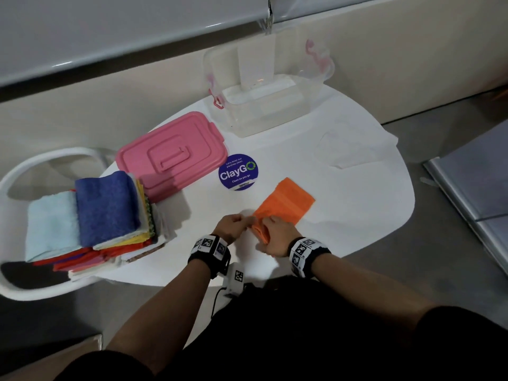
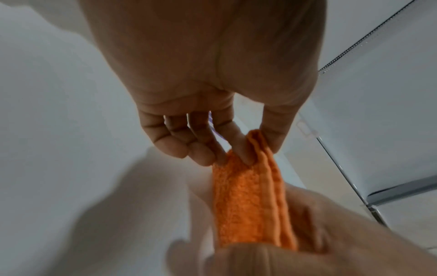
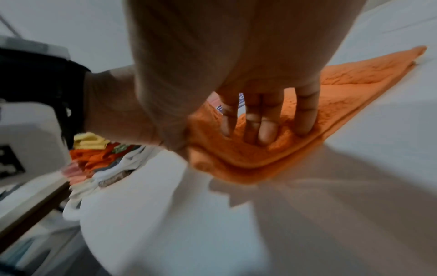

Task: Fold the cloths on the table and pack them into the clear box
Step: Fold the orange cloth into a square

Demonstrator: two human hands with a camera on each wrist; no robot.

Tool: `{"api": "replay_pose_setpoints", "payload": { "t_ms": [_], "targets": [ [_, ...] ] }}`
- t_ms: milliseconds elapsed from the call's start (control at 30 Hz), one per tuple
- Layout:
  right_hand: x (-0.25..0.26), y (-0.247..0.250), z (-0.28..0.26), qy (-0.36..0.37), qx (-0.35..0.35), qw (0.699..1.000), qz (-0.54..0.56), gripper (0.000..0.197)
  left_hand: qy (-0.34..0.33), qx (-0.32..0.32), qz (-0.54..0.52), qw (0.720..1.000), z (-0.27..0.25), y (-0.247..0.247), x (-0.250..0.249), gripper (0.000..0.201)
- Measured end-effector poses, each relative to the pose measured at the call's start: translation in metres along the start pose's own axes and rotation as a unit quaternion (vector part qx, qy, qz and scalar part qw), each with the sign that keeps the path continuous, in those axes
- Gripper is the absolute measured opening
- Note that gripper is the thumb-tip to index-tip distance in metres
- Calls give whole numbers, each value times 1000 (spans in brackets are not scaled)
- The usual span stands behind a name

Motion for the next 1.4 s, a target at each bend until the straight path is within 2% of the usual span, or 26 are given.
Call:
{"api": "replay_pose_setpoints", "payload": {
  "t_ms": [33, 100, 200, 267, 367, 433, 567, 700, 867, 967, 1033, 1100, 1133, 1200, 1300, 1400],
  "targets": [
    [-5, -2, 3, -4, -3, 999, 42, 49, -28, -6, -5, 1000, 0, 2, -6, 41],
    [-14, 3, 3, -23, -13, 992, 121, 34, -66, -8, -28, 997, -3, 3, -17, 22],
    [-19, 18, -1, -28, -11, 984, 173, 16, -96, 12, 47, 994, -4, -5, -28, 40],
    [-26, 24, 0, -34, -12, 982, 187, 21, -106, 31, 121, 986, 2, -12, -29, 41],
    [-41, 26, 5, -56, -9, 979, 194, 31, -68, 57, 117, 989, 8, -15, -25, 52],
    [-49, 25, 4, -81, -6, 978, 191, 29, -48, 63, 116, 990, 11, -17, -21, 62],
    [-61, 29, 8, -102, -35, 980, 166, 34, -72, 11, 189, 979, 10, -19, -23, 63],
    [-76, 29, 7, -126, -46, 987, 87, 35, -42, -27, 179, 983, 9, -27, -11, 32],
    [-87, 31, 1, -135, -44, 990, 12, 33, -35, -27, 176, 983, 9, -40, -7, 31],
    [-82, 42, 2, -110, -87, 987, -75, 46, -54, -39, 238, 969, 8, -41, -15, 36],
    [-67, 49, 4, -30, -122, 984, -123, 45, -87, -53, 286, 953, 5, -42, -23, 38],
    [-50, 41, 3, 76, -96, 984, -132, 34, -151, -74, 329, 929, 2, -44, -34, 35],
    [-49, 35, 0, 97, -75, 984, -132, 32, -193, -81, 352, 912, -1, -47, -42, 31],
    [-58, 26, -4, 86, -52, 987, -127, 46, -252, -73, 385, 885, -2, -56, -52, 31],
    [-65, 23, -4, 75, -54, 986, -136, 61, -289, -30, 391, 873, -2, -64, -57, 60],
    [-70, 33, 2, 67, -69, 992, -82, 43, -306, -2, 383, 871, 1, -60, -50, 74]
  ]
}}
Point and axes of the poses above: each hand's wrist, its own z-axis towards the middle knuckle, its own y-axis out of the back of the hand, x = y × z, the point moved 8 cm from there along z, towards the middle knuckle, and after that the axes turned 5 degrees about -x, right-handed, at the moved point
